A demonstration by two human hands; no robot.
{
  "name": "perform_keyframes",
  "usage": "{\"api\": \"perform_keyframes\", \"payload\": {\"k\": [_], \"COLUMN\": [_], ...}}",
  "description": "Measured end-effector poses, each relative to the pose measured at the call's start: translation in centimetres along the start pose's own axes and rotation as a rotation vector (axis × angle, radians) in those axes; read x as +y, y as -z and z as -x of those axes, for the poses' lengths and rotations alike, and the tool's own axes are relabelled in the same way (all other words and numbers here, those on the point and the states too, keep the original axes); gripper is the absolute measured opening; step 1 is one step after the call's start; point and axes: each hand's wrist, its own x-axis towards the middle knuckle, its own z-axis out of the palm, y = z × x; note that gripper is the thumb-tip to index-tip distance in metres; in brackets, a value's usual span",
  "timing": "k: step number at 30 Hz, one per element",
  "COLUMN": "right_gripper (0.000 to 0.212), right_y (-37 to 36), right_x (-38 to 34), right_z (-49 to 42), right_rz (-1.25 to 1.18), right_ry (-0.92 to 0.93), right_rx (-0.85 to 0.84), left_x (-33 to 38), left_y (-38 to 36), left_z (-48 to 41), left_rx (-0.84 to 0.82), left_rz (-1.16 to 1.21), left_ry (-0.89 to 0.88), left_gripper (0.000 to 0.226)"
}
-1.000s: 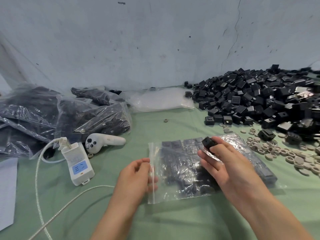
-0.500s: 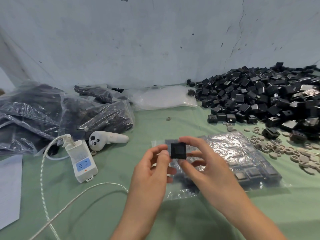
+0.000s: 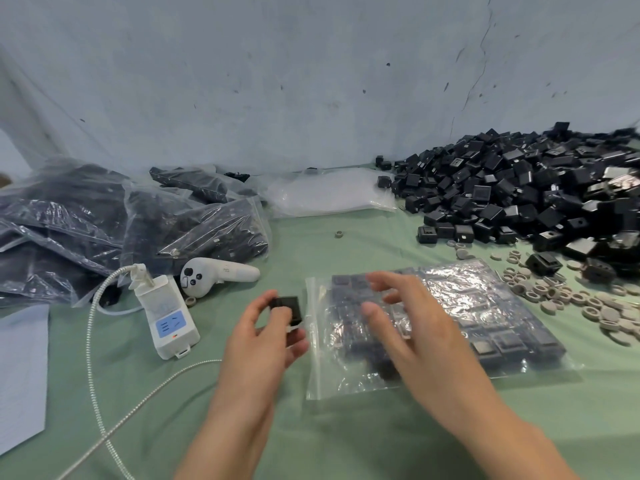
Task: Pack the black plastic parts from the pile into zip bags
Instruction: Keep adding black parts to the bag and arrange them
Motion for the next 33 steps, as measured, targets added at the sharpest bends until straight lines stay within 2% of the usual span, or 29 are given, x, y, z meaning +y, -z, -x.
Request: {"api": "perform_keyframes", "payload": {"k": [3,7,9,12,15,20,33], "right_gripper": [0.031,0.029,0.03,0.032,0.031,0.03,0.028], "right_y": [0.6,0.7,0.7,0.7,0.8,0.9,0.8], "right_x": [1.2,1.8,1.6,1.0,0.9,1.0,1.2], "right_z": [0.0,0.2,0.3,0.3,0.3,0.2,0.1], "right_rz": [0.054,0.119,0.138,0.139,0.135,0.127,0.119], "right_ry": [-0.093,-0.175,-0.187,-0.193,-0.2,-0.217,-0.225], "right_rx": [0.077,0.055,0.042,0.032,0.034,0.052,0.079], "left_x": [-0.5,-0.9,-1.4,-1.7,-1.8,-1.6,-2.1], "left_y": [2.4,2.8,2.4,2.0,2.0,2.3,1.6], "left_z": [-1.2,-1.6,-1.5,-1.1,-1.0,-0.5,-0.1], "left_rx": [0.069,-0.001,-0.07,-0.154,-0.161,-0.269,-0.251], "left_rz": [-0.212,-0.457,-0.573,-0.677,-0.756,-0.917,-0.767], "left_ry": [0.009,0.002,-0.014,-0.026,-0.056,-0.135,-0.129], "left_gripper": [0.027,0.008,0.013,0.013,0.007,0.021,0.025]}}
